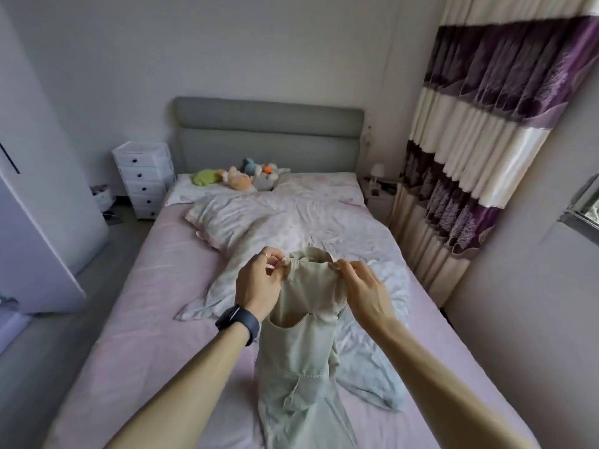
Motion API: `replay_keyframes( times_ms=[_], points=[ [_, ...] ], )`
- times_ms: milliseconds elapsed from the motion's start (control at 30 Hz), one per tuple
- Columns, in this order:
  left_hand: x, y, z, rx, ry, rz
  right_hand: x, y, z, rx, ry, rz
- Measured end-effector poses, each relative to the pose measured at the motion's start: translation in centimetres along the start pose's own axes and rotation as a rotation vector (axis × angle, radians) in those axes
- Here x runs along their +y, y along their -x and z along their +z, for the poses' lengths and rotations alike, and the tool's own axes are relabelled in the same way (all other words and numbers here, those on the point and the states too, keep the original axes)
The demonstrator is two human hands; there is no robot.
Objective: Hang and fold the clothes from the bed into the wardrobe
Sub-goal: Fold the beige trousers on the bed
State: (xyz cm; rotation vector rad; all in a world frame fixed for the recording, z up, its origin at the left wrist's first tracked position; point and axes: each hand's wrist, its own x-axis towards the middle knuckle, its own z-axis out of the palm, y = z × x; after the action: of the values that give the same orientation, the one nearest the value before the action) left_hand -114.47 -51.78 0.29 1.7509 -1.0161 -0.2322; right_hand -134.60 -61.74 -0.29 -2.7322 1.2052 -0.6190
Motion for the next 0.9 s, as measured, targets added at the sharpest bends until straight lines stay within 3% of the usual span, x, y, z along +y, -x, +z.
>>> replay_keyframes(
  times_ms=[300,633,767,900],
  points=[
    [-8.5,-5.4,7.0,-0.011,-0.042,-0.153,4.5,-5.6,10.0,-0.16,-0.074,0.04],
    [-20.6,-26.7,17.0,0.133,0.103,-0.319,10.3,-29.7,24.7,-0.148,-0.21,0.052],
    [-25.2,-30.9,18.9,0.062,0.059,-0.317,11.5,-35.5,30.4,-0.087,-0.315,0.122],
    [-29.4,-28.4,20.4,-0.075,-0.145,-0.34,12.3,-33.7,36.3,-0.174,-0.266,0.053]
  ],
)
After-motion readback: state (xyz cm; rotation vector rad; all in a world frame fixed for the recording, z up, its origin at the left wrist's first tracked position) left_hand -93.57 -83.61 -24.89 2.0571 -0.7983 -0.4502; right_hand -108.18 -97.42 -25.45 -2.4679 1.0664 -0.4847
